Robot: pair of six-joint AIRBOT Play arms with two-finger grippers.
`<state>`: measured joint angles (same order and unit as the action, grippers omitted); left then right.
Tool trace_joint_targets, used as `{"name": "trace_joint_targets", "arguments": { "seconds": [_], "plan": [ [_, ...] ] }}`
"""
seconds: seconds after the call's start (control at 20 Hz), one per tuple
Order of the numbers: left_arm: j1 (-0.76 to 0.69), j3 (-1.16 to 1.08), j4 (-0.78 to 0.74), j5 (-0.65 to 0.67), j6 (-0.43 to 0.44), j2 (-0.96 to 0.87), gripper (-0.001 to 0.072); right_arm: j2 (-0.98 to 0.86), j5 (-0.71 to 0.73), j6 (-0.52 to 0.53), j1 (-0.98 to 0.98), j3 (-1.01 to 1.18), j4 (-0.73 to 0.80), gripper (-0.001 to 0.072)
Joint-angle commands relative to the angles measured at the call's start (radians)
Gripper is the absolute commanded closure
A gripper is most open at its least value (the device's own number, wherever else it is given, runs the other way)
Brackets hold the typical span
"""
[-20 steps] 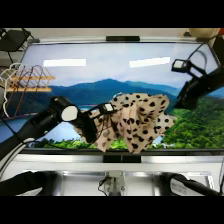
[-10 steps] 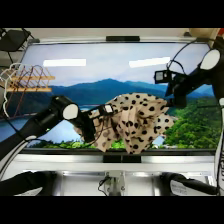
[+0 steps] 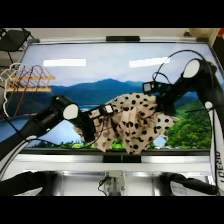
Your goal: Fold the shirts.
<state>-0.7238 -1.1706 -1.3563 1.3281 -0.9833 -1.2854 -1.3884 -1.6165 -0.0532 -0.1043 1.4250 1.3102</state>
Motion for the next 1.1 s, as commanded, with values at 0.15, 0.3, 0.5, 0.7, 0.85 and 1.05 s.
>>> {"name": "trace_joint_targets", "arguments": {
  "seconds": [0.15, 0.3, 0.5, 0.7, 0.85, 1.05],
  "plan": [
    [0.04, -0.001, -0.022, -0.022, 0.01, -0.009, 0.0297, 0.015, -0.058, -0.08, -0.026, -0.019, -0.018, 0.0656],
    [0.1, -0.002, -0.14, -0.021, -0.024, 0.006, 0.0006, 0.059, -0.093, -0.125, -0.026, -0.019, -0.023, 0.0657],
    [0.248, -0.002, -0.223, -0.021, -0.051, 0.094, 0.0006, 0.142, -0.096, -0.243, -0.026, -0.019, -0.026, 0.0658],
    [0.435, -0.031, -0.186, -0.018, -0.066, 0.204, 0.0012, 0.218, -0.095, -0.361, -0.026, -0.019, -0.025, 0.0659],
    [0.566, -0.031, -0.075, -0.022, -0.216, 0.235, 0.0026, 0.258, -0.084, -0.534, -0.026, -0.019, 0.013, 0.0659],
    [0.58, 0.063, 0.243, -0.102, -0.331, 0.2, 0.02, 0.289, -0.084, -0.701, -0.026, -0.019, 0.043, 0.0659]
  ]
}}
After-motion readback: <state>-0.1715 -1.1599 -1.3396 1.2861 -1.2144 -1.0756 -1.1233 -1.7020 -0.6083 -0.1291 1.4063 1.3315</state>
